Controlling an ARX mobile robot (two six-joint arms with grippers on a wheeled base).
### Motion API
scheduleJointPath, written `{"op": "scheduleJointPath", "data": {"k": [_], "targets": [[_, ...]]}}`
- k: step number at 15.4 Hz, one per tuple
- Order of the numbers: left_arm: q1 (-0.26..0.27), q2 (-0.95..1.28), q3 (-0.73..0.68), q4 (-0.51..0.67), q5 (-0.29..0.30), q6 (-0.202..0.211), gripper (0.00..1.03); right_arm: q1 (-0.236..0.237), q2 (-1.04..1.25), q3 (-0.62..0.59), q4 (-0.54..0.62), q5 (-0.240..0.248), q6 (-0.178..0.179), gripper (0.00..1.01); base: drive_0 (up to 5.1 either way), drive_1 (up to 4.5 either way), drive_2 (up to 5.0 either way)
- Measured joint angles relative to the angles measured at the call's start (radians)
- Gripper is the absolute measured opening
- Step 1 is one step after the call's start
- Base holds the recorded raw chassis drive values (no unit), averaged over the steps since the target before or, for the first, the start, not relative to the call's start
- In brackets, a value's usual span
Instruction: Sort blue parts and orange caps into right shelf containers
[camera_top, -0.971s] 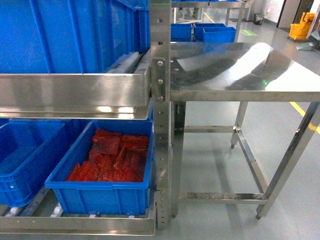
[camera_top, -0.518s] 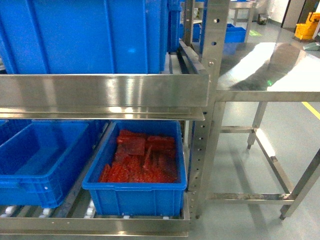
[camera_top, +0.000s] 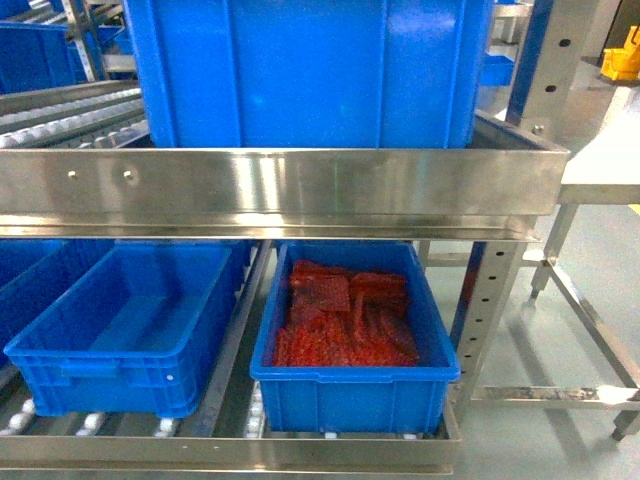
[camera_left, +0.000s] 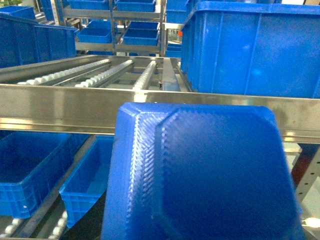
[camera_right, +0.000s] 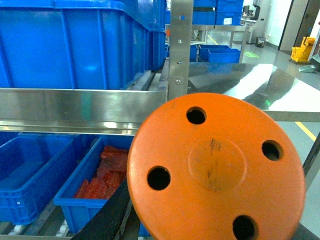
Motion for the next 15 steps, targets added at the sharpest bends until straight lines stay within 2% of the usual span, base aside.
{"op": "scheduleJointPath", "data": {"k": [15], "targets": [[0.000, 0.000, 0.000, 0.001, 0.000, 0.000, 0.43, 0.000, 0.000, 0.000, 0.002, 0.000, 0.000, 0.44, -5.0, 2.32, 2.3]]}}
